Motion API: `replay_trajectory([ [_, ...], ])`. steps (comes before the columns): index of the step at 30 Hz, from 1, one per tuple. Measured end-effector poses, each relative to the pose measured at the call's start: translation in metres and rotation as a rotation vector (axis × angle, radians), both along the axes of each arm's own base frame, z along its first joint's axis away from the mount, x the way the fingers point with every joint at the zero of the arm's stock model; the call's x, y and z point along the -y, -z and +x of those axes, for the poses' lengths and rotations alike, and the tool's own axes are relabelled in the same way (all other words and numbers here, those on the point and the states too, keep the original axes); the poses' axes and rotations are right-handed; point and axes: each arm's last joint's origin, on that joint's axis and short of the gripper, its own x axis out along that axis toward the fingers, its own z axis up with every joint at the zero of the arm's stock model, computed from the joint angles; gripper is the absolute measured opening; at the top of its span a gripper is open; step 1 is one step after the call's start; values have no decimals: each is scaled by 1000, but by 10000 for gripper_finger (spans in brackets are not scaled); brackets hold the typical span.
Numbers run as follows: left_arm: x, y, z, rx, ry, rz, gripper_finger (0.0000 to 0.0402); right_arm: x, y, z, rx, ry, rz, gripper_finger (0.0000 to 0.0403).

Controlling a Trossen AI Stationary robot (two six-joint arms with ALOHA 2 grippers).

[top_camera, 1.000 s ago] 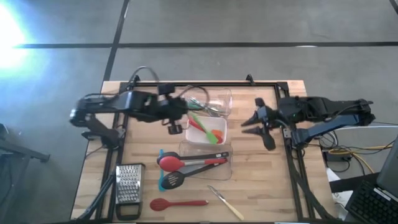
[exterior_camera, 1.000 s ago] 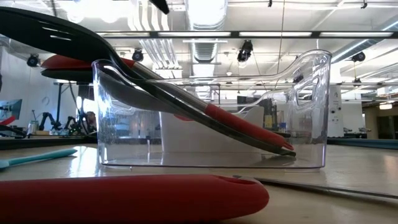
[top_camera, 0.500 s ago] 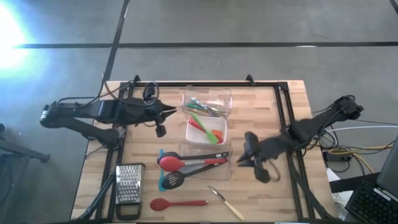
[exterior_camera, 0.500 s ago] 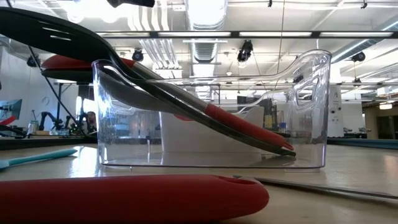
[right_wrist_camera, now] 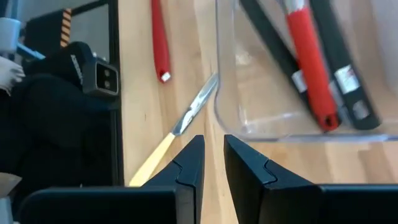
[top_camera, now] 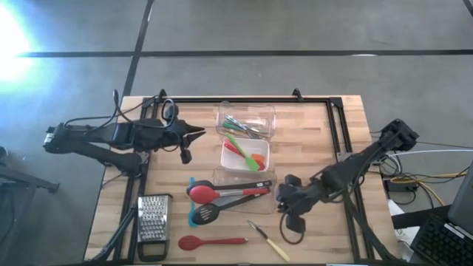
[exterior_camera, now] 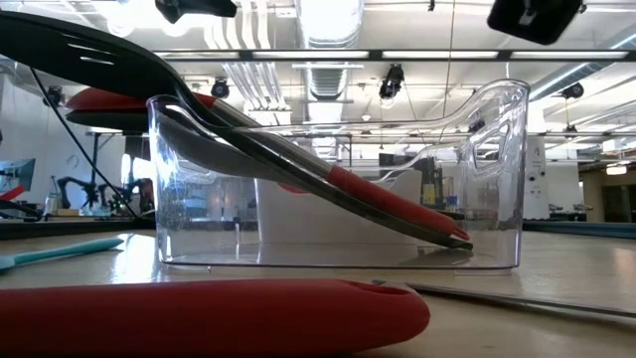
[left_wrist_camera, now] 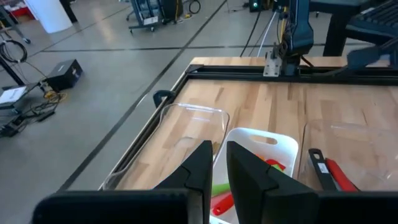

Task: Pick & Place Kitchen Items
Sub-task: Put the yellow knife into the top transparent bin

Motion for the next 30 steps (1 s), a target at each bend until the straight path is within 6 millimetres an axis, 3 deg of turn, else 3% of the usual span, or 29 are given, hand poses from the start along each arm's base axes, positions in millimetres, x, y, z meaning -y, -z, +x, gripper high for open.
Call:
replay_trajectory([
  [14,0,-3,0,-5,18,65,51,-55,42,-6,-132,51,41,56],
  [20,0,-1,3,-10,17,61,51,-64,58,1,-140,37,32,61],
  [30,0,2,8,-30,17,61,51,-74,78,11,-189,145,112,142],
])
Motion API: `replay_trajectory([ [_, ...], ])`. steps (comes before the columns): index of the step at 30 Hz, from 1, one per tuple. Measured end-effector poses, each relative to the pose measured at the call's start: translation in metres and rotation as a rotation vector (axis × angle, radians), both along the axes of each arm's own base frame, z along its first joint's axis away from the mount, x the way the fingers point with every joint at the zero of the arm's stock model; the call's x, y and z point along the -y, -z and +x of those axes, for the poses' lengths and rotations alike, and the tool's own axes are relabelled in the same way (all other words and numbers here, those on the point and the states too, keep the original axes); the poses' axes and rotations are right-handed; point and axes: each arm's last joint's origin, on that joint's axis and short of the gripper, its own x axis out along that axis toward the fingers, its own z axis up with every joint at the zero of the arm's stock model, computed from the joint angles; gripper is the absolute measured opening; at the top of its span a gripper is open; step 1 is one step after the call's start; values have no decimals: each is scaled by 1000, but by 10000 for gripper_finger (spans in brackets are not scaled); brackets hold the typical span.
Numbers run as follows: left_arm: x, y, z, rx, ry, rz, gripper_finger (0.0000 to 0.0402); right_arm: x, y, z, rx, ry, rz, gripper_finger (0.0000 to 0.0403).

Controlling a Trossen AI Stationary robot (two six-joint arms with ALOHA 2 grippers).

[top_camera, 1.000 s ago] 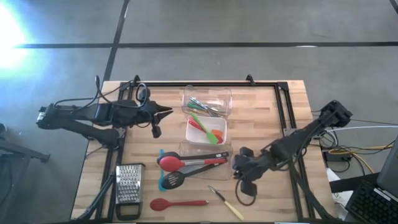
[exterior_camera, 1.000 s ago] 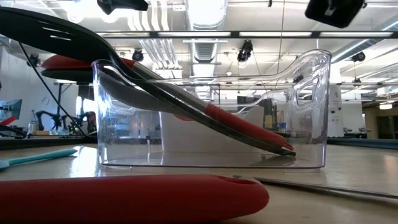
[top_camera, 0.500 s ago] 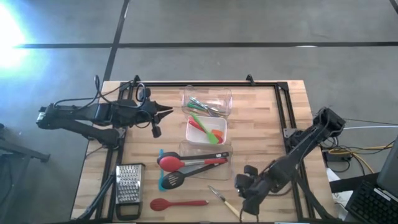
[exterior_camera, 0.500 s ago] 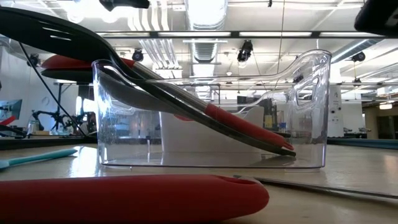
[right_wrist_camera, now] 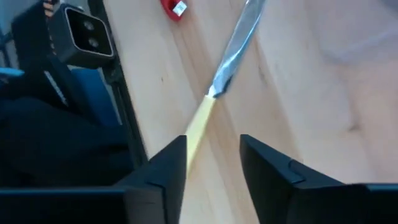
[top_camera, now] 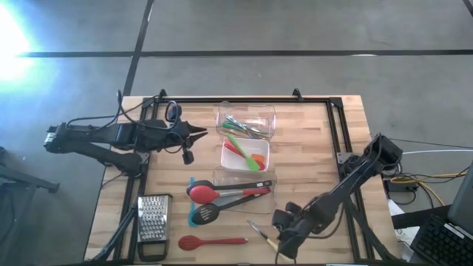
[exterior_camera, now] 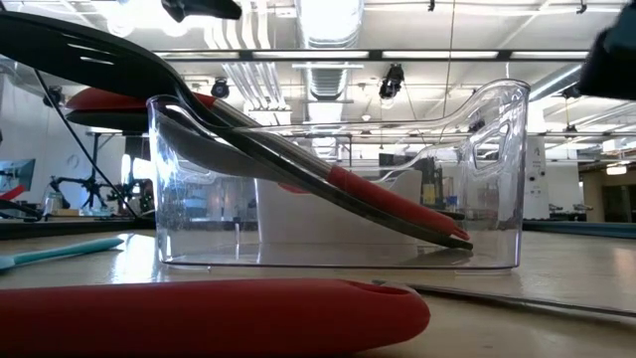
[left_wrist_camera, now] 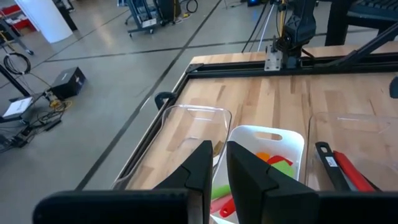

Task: Pick & Place Kitchen Items
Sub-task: Put the yellow knife into the top transparent bin

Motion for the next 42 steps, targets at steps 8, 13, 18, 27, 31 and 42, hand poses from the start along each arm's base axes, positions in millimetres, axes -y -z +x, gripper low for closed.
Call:
replay_trajectory([
  [8,0,1,2,-8,1,1,51,-17,30,3,-153,59,129,187],
  [13,0,2,3,-12,1,1,51,-35,44,1,-239,84,166,189],
  [18,0,2,3,-12,1,1,51,-55,58,10,-262,67,158,183],
  [27,0,2,3,-14,1,2,51,-73,85,31,-396,10,47,179],
  [31,0,2,3,-14,1,2,51,-67,87,30,-392,67,-64,178],
  [42,0,3,3,-19,1,2,51,-58,54,28,-253,45,-113,159],
])
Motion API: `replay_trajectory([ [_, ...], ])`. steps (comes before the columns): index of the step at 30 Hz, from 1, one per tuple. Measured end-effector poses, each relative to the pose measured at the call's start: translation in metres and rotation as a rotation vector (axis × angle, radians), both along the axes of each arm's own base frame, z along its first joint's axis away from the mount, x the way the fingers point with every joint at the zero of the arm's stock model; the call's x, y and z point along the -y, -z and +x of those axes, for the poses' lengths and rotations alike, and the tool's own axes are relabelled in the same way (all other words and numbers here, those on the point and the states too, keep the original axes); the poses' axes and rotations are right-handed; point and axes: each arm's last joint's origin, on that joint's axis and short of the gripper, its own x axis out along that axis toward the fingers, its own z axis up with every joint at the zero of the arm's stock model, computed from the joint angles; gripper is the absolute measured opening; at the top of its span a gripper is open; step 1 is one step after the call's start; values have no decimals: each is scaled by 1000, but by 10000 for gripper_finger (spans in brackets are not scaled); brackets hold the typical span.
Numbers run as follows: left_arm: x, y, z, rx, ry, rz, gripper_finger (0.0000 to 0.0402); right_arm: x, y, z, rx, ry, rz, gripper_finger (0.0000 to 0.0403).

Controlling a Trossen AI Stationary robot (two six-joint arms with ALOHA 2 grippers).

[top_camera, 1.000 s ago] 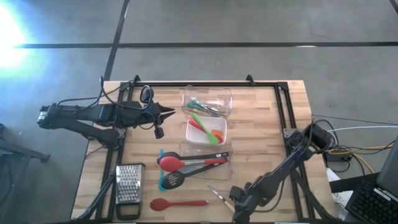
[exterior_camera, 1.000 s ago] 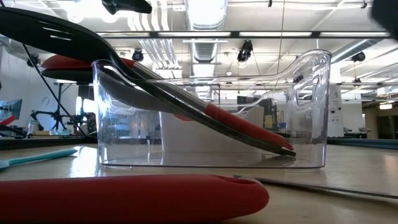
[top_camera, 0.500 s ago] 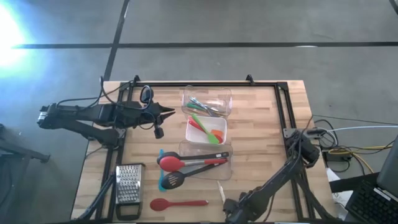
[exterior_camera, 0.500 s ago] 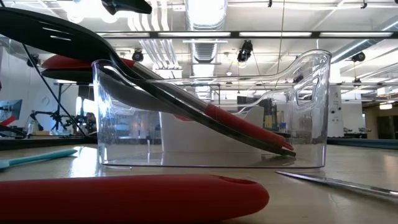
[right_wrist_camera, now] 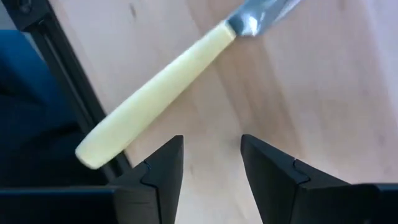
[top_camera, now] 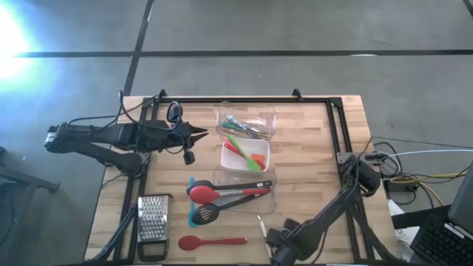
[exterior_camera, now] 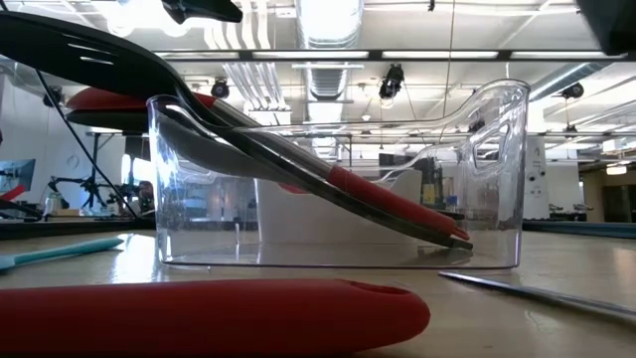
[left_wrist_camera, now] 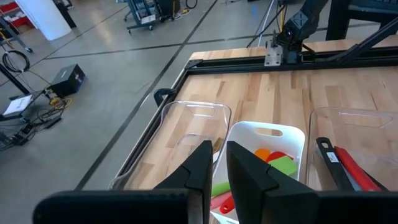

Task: Pick & Place Kitchen Items
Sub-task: Put the yellow knife into the top transparent bin

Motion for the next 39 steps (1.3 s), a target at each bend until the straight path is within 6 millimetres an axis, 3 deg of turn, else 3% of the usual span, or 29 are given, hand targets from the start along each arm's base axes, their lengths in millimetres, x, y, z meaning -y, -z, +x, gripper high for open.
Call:
replay_trajectory([
  [16,0,0,0,-2,0,0,51,-7,-29,7,16,55,52,137],
  [28,0,0,0,-1,0,0,51,-15,-35,2,29,19,52,121],
  [39,0,0,0,-1,0,0,51,-18,-40,9,235,237,16,112],
])
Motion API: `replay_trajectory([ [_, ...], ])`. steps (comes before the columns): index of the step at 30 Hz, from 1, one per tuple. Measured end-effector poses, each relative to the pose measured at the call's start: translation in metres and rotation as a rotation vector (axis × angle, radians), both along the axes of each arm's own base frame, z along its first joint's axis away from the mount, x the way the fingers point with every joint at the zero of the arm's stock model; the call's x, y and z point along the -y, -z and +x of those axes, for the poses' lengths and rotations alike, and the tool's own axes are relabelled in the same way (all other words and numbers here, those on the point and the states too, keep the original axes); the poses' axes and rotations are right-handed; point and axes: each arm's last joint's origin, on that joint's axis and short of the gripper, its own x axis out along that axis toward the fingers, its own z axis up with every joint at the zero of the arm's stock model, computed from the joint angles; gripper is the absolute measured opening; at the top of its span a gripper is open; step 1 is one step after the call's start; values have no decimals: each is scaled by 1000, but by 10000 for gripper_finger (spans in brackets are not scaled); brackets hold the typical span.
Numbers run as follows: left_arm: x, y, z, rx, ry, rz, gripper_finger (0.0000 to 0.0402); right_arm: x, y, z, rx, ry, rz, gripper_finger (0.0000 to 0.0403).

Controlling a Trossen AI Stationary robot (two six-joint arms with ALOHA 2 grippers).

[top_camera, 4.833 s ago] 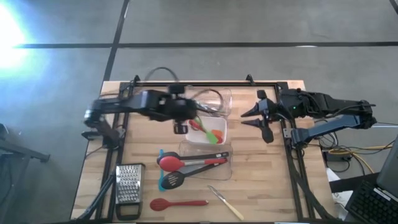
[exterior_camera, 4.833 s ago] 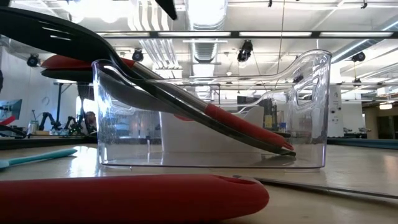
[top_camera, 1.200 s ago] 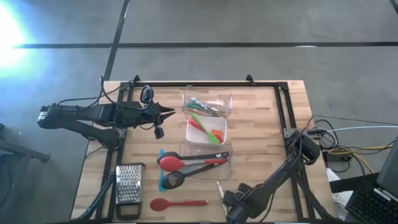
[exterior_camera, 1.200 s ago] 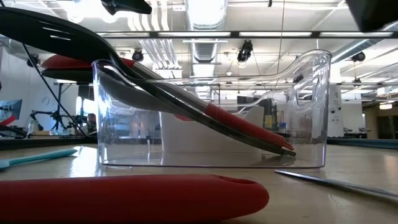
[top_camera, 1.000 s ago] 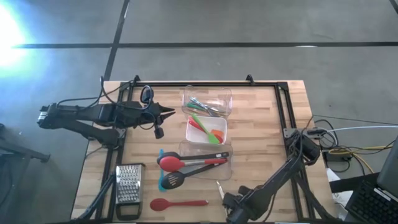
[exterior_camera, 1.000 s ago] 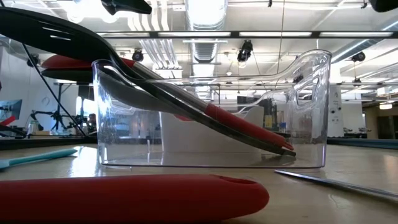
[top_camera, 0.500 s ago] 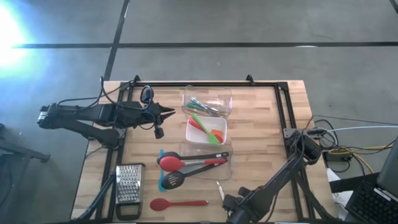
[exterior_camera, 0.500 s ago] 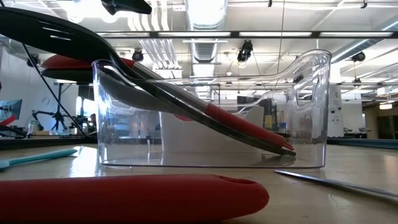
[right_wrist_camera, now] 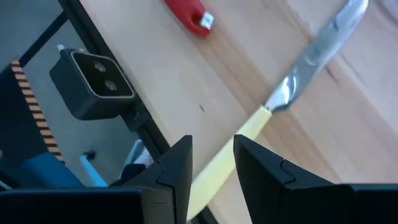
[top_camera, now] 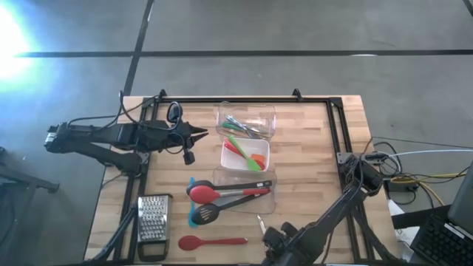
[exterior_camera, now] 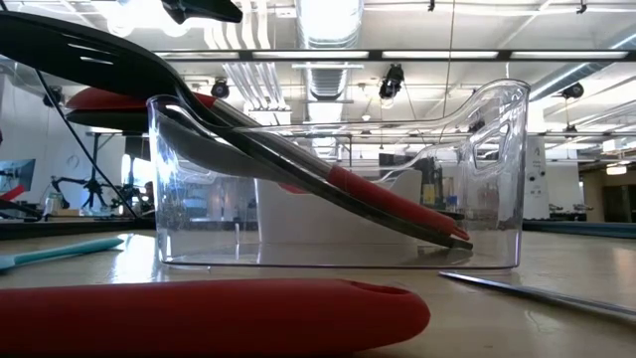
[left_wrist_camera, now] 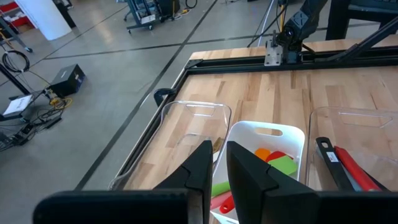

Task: Pick & Place Kitchen Items
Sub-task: Put the yellow knife into the top transparent bin

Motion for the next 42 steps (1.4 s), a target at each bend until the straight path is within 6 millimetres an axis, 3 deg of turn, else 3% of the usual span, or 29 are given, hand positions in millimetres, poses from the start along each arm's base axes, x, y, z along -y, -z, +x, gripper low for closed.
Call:
replay_trajectory([
  [8,0,0,0,0,0,0,51,-4,-1,-3,17,155,63,109],
  [15,0,0,0,0,0,0,51,-8,1,-9,13,186,62,107],
  [23,0,0,0,0,0,0,51,-2,2,-5,-17,-77,-55,100],
  [31,0,0,0,0,0,0,51,12,0,16,20,-40,-10,82],
  [35,0,0,0,0,0,0,51,18,0,21,-16,-10,29,102],
  [42,0,0,0,0,0,0,51,22,0,24,-73,-38,92,183],
])
